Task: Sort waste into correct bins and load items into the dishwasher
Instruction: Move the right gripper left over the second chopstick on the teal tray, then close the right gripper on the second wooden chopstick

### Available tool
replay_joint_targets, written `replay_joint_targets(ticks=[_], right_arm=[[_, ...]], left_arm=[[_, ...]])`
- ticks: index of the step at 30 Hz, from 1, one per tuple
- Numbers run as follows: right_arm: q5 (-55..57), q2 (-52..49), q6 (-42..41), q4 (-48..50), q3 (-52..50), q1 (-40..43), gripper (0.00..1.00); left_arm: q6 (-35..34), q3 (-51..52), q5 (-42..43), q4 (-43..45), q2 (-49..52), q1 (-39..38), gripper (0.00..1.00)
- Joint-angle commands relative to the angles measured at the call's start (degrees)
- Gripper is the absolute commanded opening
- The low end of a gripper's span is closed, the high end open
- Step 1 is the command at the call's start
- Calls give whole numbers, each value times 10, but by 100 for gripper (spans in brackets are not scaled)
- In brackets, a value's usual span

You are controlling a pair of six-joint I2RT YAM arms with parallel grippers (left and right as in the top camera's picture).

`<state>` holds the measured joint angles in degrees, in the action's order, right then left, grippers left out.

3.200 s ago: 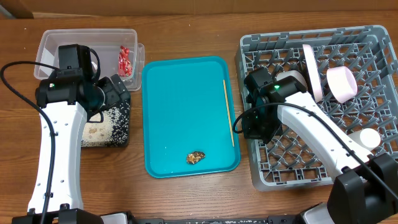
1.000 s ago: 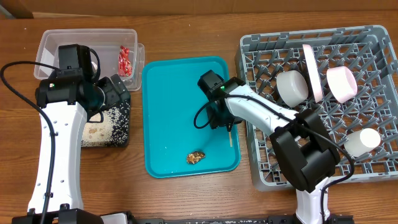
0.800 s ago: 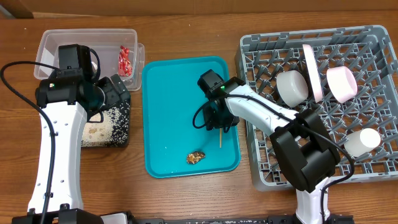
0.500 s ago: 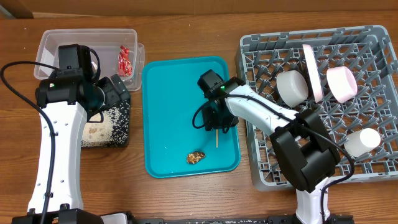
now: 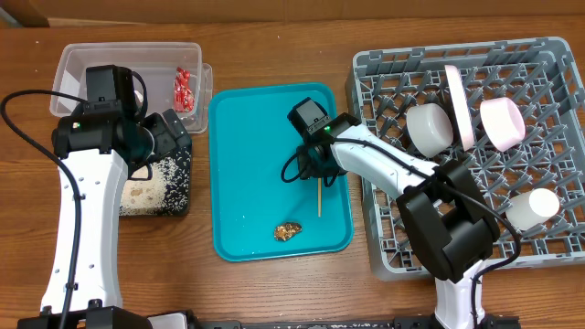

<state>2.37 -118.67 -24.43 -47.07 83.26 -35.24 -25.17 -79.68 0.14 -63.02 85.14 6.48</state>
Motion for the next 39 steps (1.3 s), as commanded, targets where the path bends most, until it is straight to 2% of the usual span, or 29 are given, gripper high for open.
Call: replay_joint_targets(ticks=[1,17,25,34,39], right_arm=[[10,-8,-7,3,3,0,53],[3,-11,-11,-5,-31,0,53],[0,-11,-11,-6,-31,0,31],[-12,-11,-11,-11,-31,0,25],[-16,-11,-11,-13,-31,0,17]], left_arm=[[-6,-12,-7,0,-10,1,100],[-6,-12,-7,0,-10,1,100],[-6,-12,-7,0,-10,1,100],[-6,-12,-7,0,-10,1,100],[-6,-12,-7,0,-10,1,100]])
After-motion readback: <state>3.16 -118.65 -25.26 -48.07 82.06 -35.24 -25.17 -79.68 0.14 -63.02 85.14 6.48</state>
